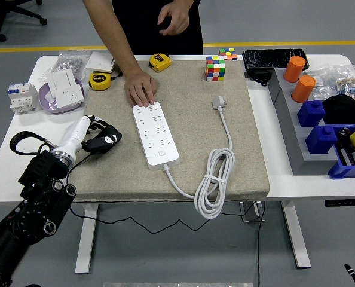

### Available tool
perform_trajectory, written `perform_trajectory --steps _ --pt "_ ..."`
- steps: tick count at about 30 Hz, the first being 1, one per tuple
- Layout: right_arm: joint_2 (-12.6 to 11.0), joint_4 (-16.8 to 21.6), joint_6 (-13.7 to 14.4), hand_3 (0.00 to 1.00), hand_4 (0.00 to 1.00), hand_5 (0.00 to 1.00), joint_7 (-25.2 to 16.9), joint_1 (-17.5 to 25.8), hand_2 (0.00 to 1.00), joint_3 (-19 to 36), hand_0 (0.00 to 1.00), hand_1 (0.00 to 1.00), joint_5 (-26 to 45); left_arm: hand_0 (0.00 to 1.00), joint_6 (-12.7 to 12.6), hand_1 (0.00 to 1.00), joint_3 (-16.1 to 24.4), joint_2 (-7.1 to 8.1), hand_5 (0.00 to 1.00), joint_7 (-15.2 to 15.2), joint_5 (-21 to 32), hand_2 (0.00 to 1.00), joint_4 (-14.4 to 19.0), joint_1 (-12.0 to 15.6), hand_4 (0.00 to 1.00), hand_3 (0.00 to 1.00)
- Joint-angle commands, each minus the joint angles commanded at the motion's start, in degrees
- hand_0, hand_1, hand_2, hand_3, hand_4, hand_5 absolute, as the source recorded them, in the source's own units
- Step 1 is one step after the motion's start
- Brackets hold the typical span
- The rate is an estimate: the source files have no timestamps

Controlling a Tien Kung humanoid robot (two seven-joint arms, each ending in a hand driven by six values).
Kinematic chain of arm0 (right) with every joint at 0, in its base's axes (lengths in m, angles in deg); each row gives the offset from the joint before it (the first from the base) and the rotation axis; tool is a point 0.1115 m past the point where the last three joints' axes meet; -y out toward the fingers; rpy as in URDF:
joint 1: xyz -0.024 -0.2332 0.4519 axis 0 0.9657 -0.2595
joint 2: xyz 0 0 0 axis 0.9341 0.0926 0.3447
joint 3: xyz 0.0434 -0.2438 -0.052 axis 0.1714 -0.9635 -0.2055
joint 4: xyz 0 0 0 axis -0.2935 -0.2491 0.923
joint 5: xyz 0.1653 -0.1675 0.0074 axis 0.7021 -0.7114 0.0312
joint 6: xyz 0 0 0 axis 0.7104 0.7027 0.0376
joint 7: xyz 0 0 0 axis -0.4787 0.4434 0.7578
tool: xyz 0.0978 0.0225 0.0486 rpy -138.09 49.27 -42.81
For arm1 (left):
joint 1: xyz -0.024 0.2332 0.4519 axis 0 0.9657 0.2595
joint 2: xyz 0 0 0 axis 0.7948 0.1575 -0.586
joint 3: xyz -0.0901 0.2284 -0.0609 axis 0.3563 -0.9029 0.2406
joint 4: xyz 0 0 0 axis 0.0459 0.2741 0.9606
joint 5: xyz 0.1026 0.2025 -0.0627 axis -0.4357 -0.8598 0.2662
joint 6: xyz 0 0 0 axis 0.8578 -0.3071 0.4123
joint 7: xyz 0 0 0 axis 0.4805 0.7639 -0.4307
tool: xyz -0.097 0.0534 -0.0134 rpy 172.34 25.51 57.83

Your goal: Pick up the plug,place it near the board,insert it into the board,press the button

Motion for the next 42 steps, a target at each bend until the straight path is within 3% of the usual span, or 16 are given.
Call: perform_trajectory --steps 4,5,9,10,11,15,18,21,23,27,30,34,35,36,38,42 --pt "0.0 0.0 0.0 0.847 0.998 0.998 0.0 0.1 0.827 -0.1 0.878 0.87 0.0 0.795 1.2 0.879 -0.3 0.0 0.779 -0.3 2.3 0.825 0.5 0.3 0.998 0.839" --pt "0.0 0.0 0.0 0.847 0.998 0.998 0.0 0.1 0.828 -0.1 0.878 0.869 -0.1 0.898 1.4 0.981 -0.4 0.0 0.917 -0.4 3.1 0.926 0.7 0.5 0.998 0.92" --pt "0.0 0.0 0.0 0.847 0.998 0.998 0.0 0.0 0.828 -0.1 0.878 0.869 -0.2 0.898 0.5 0.981 -0.4 0.0 0.917 -1.7 8.9 0.926 4.0 1.6 0.998 0.92" --pt "0.0 0.0 0.0 0.847 0.998 0.998 0.0 0.0 0.828 -0.1 0.878 0.869 -0.2 0.898 -0.5 0.981 -0.1 0.0 0.917 -2.5 10.7 0.926 5.4 2.0 0.998 0.92" --pt "0.0 0.0 -0.1 0.847 0.998 0.998 0.1 -0.2 0.827 -0.1 0.878 0.869 -0.3 0.974 -2.7 0.998 0.6 0.0 0.998 -4.1 13.0 0.998 7.3 2.6 0.998 0.998" --pt "-0.2 0.0 -0.2 0.847 0.998 0.998 0.0 -0.4 0.827 -0.5 0.878 0.869 -0.6 0.974 -9.9 0.998 4.7 0.0 0.998 -10.0 20.8 0.998 15.0 4.7 0.998 0.998" --pt "-0.3 0.0 -0.3 0.847 0.998 0.998 0.0 -0.4 0.827 -0.7 0.878 0.868 -1.1 0.972 -11.8 0.998 7.7 0.0 0.998 -13.2 27.2 0.998 21.2 6.7 0.998 0.998" --pt "-0.2 0.0 -0.5 0.847 0.998 0.998 0.2 0.1 0.827 -1.2 0.878 0.868 -1.8 0.972 -10.1 0.998 8.6 0.0 0.998 -14.8 34.3 0.998 26.9 8.7 0.998 0.998" --pt "0.1 0.0 -0.6 0.846 0.998 0.998 0.2 0.6 0.827 -1.7 0.877 0.868 -1.9 0.898 -7.4 0.972 7.6 0.0 0.998 -15.3 39.5 0.958 30.6 10.9 0.998 0.935" --pt "0.5 0.0 -0.9 0.846 0.998 0.998 0.2 1.5 0.827 -4.7 0.877 0.868 -1.1 0.898 0.2 0.972 5.5 1.0 0.998 -13.5 49.2 0.958 35.9 15.2 0.998 0.935" --pt "1.3 0.0 -1.1 0.845 0.998 0.998 0.1 2.5 0.827 -6.3 0.878 0.868 -0.8 0.837 4.5 0.89 5.5 1.23 0.998 -11.9 56.2 0.874 37.4 18.2 0.998 0.835" --pt "1.8 0.0 -1.3 0.845 0.998 0.998 0.3 3.5 0.827 -8.1 0.878 0.868 -1.1 0.837 5.5 0.89 6.1 0.21 0.998 -10.5 65.9 0.874 37.3 20.4 0.998 0.835" --pt "1.9 0.0 -1.4 0.842 0.998 0.998 0.4 3.6 0.827 -8.3 0.878 0.869 -1.5 0.784 5.8 0.825 6.1 0.0 0.998 -10.0 68.5 0.799 37.2 20.7 0.998 0.8" --pt "2.0 0.0 -1.5 0.842 0.998 0.998 0.5 3.8 0.827 -8.4 0.878 0.869 -2.0 0.784 5.8 0.825 6.0 0.0 0.998 -9.3 70.8 0.799 37.1 21.0 0.998 0.8" --pt "2.1 0.0 -1.6 0.842 0.998 0.998 0.7 4.0 0.827 -8.8 0.878 0.869 -2.5 0.784 5.5 0.825 6.2 0.0 0.998 -7.6 71.1 0.799 36.9 21.3 0.998 0.8" --pt "2.0 0.0 -1.7 0.843 0.998 0.998 0.6 3.9 0.827 -10.6 0.878 0.869 -1.4 0.772 4.1 0.812 7.4 0.0 0.938 -4.6 62.2 0.788 36.9 21.7 0.998 0.791"
